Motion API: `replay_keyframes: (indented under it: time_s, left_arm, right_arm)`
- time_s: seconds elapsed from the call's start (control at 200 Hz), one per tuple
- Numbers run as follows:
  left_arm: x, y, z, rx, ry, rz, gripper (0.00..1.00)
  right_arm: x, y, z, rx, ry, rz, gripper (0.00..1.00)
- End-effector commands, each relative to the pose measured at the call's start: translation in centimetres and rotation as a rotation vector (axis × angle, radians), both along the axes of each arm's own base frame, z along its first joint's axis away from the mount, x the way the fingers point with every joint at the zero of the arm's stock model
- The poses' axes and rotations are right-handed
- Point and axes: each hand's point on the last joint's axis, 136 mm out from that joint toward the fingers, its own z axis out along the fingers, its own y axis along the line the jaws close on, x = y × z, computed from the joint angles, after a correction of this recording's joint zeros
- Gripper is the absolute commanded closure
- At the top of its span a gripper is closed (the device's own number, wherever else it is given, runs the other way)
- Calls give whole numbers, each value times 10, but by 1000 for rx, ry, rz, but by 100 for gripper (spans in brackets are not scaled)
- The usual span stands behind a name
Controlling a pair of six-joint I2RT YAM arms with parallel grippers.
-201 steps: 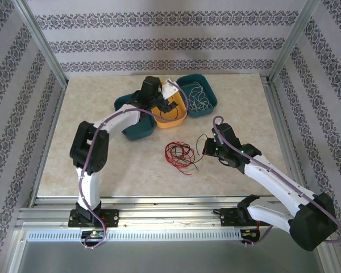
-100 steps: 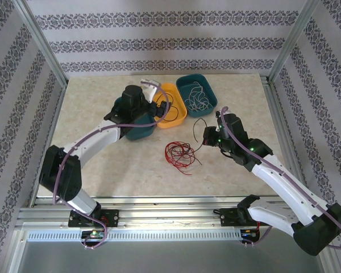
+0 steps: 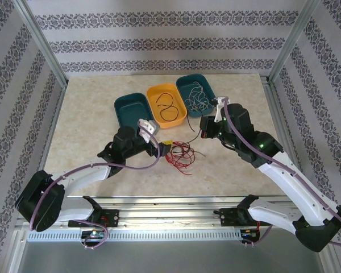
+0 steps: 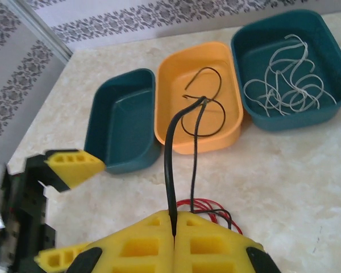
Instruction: Untangle the cables
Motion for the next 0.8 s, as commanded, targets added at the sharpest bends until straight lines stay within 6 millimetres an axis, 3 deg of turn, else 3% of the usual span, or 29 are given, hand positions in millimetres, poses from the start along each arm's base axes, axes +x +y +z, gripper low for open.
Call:
replay_keyframes:
  time_s: [0.0, 0.165, 0.425, 0.625, 0.794]
  left_arm:
    - [-9, -10, 12, -42, -105, -55, 0]
    - [-2, 1, 12, -154, -94, 41, 0]
    - [8, 13, 1, -173, -51, 141, 1]
    - [15, 48, 2, -233, -52, 339, 1]
    - [12, 78, 5, -238, -67, 470, 1]
  right_arm:
    - [-1, 1, 27, -24, -71, 26, 99]
    - [0, -1, 51, -26, -135, 25, 98]
    - [6, 2, 78, -30, -198, 33, 97]
    - [24, 16, 75, -79, -193, 53, 97]
    - [55, 30, 63, -145, -171, 53, 97]
